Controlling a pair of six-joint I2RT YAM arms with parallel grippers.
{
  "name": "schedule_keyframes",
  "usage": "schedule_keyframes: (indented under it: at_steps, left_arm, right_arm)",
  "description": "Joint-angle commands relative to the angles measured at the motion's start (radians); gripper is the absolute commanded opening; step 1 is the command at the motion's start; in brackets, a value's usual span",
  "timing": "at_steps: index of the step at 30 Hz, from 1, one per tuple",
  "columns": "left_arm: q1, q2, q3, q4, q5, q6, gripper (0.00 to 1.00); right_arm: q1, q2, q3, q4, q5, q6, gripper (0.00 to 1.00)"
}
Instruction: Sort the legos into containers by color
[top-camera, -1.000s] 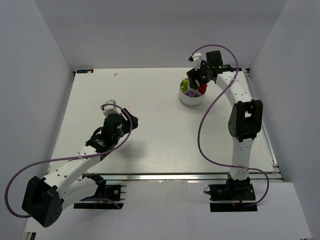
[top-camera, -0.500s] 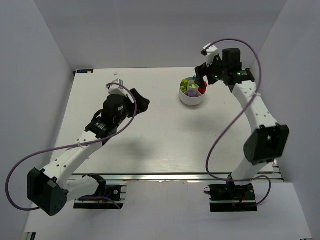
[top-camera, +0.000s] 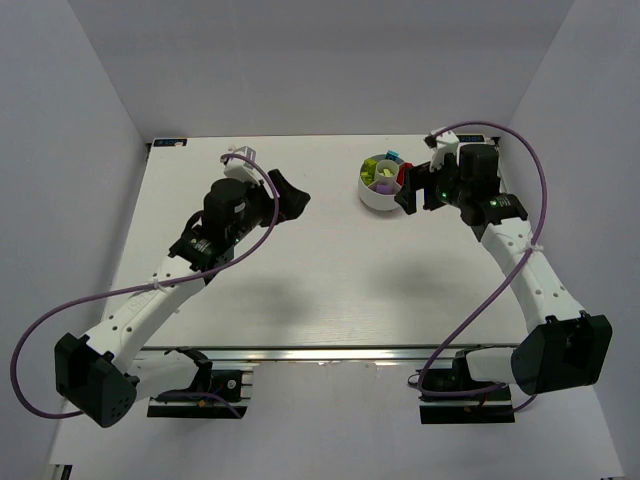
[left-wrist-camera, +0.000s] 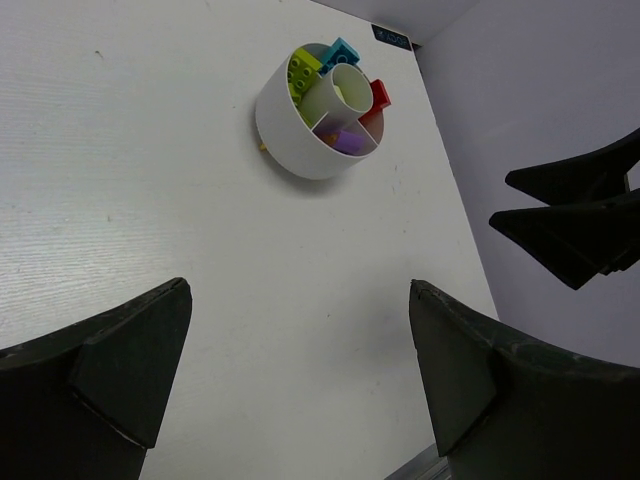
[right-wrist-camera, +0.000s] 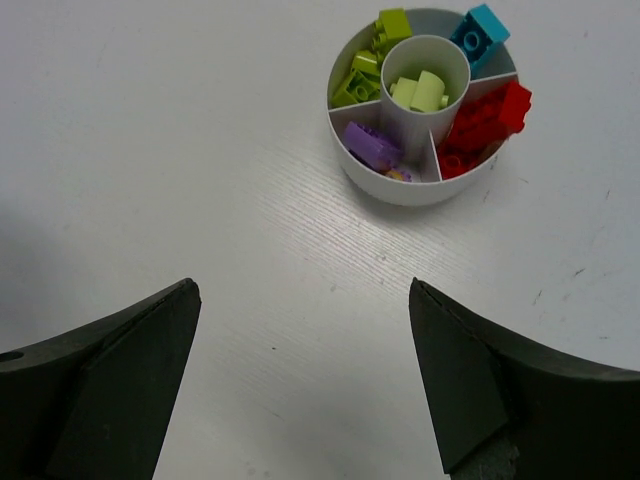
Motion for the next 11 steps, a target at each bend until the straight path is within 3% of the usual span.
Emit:
schedule_keyframes:
  at_steps: [1,11]
  left_arm:
    - [0.004,-0.041,-0.034,0.048,0.027,-0.003,0.98]
    - [0.004,-0.064,-0.068,0.076,0.061,-0.006,0.98]
  right_arm:
    - [-0.004,-0.067,-0.039,0.079,0.037,-0.004,0.89]
    - [-0.004,-0.099,-0.11,0.148,0.075,-0.041,0.9]
